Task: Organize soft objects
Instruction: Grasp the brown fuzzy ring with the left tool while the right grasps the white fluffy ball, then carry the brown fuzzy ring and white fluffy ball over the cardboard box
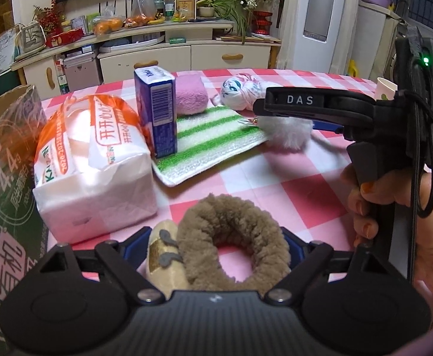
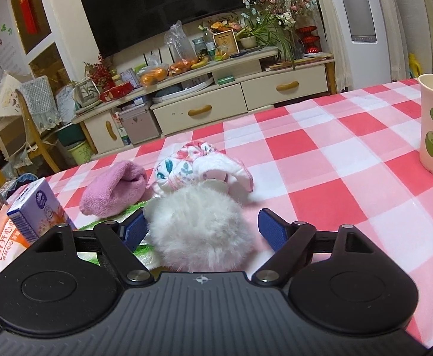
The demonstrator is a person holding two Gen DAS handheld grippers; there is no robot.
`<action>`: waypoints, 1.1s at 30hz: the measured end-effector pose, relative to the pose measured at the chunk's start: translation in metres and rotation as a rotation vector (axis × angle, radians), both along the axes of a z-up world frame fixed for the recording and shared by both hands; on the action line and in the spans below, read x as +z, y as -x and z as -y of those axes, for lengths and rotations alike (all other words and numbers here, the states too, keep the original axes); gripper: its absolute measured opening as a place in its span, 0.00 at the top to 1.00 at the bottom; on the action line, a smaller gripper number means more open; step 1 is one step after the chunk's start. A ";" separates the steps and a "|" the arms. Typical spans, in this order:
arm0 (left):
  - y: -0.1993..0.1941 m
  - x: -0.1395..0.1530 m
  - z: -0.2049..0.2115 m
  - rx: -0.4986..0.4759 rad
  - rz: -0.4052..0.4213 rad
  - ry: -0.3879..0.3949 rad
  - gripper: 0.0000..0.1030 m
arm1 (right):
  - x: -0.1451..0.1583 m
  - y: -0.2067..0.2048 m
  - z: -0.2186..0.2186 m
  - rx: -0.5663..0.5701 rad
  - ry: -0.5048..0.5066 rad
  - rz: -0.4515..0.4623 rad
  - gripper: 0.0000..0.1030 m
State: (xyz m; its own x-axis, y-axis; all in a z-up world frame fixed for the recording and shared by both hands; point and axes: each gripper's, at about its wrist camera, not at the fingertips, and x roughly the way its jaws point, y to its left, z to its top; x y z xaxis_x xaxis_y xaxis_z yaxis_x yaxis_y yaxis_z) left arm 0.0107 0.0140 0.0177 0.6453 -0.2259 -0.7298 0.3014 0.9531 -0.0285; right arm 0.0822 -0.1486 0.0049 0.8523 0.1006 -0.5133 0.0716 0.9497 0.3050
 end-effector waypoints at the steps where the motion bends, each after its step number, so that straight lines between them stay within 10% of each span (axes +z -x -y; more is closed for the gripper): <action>1: 0.000 0.000 0.001 0.000 -0.002 0.002 0.17 | 0.000 0.000 0.001 0.001 0.001 0.000 0.11; 15: 0.001 0.002 0.009 -0.013 -0.015 0.024 0.47 | -0.001 -0.002 0.001 0.041 0.012 -0.017 0.40; 33: 0.017 0.009 0.010 -0.027 -0.010 0.085 0.52 | 0.008 0.029 0.009 0.041 0.037 0.007 0.46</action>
